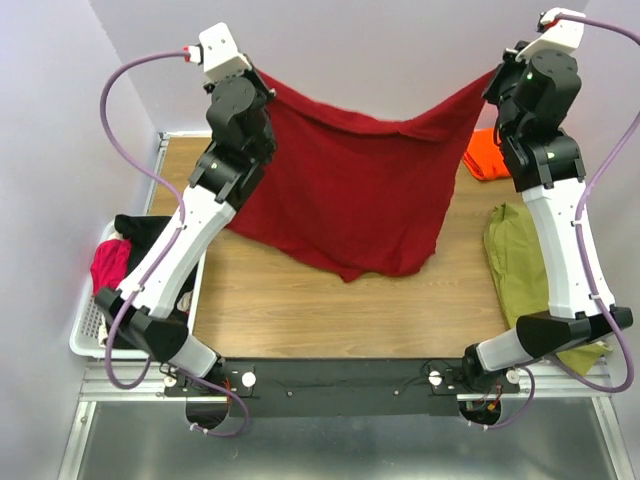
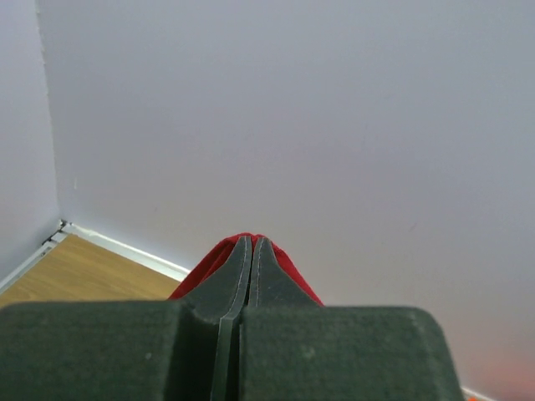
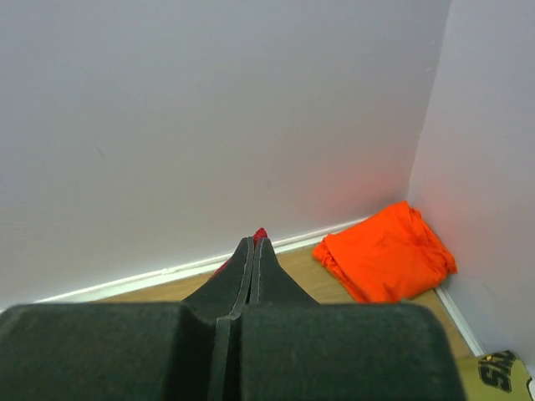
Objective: Fold and stack the t-shirts
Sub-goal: Flatten out the tshirt
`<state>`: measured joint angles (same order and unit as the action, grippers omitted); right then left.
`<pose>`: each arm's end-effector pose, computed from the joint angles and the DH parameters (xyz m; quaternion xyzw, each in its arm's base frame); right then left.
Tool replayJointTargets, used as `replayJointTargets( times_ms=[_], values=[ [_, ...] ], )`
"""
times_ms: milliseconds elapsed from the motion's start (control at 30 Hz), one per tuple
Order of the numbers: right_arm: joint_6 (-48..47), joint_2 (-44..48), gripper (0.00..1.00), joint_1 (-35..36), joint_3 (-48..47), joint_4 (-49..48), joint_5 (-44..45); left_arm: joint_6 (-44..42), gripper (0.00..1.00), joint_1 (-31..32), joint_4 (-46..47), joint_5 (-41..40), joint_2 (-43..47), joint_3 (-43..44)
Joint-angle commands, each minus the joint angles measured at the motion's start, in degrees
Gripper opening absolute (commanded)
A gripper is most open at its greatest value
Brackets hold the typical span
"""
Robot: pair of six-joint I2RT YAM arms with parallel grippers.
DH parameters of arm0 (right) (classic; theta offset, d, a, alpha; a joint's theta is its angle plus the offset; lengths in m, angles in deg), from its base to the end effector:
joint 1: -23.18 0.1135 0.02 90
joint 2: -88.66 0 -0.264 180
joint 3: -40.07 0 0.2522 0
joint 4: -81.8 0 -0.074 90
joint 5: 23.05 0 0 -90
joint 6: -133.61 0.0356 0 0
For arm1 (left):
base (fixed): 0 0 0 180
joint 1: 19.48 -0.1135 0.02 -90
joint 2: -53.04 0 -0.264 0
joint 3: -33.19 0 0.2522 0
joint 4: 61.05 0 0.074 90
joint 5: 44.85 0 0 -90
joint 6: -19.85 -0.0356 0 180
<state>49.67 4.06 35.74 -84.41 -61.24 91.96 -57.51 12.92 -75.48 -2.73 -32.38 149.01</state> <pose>0.2910 0.0494 0.5434 0.1186 0.6803 -0.0327 0.7225 0.2764 -0.1441 0.5312 -0.2248 0.5977 -0.0539 0.7677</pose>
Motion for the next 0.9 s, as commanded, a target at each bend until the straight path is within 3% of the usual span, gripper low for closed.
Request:
replayJointTargets(
  times_ms=[0, 33, 67, 167, 467, 600, 867],
  values=[
    [-2.5, 1.4, 0.01, -0.2, -5.9, -3.8, 1.5, -0.7, 0.00, -2.3, 2.8, -1.5, -1.3, 8.6],
    [-2.8, 1.7, 0.01, -0.2, -6.2, -3.8, 1.6, -1.6, 0.00, -2.6, 2.6, -2.6, -1.2, 9.2],
    [-3.0, 2.2, 0.01, -0.2, -6.4, -3.8, 2.0, -8.3, 0.00, -3.0, 2.5, -2.6, -1.0, 9.7],
    [-4.0, 5.4, 0.01, -0.2, -6.4, -3.7, 2.1, -10.0, 0.00, -3.0, 2.2, -2.3, 1.2, 10.8],
    [-7.5, 21.6, 0.01, -0.2, -0.8, -3.7, -1.4, -8.2, 0.00, -3.0, 0.8, 3.8, 17.9, 0.3],
    [-9.7, 26.1, 0.01, -0.2, -1.0, -4.0, -2.0, -12.4, 0.00, -3.0, 3.2, 3.1, 24.9, -4.6],
    [-10.1, 28.2, 0.01, -0.2, -5.1, -3.9, -4.7, -11.9, 0.00, -3.0, 1.5, 8.3, 28.3, -2.4]
  ],
)
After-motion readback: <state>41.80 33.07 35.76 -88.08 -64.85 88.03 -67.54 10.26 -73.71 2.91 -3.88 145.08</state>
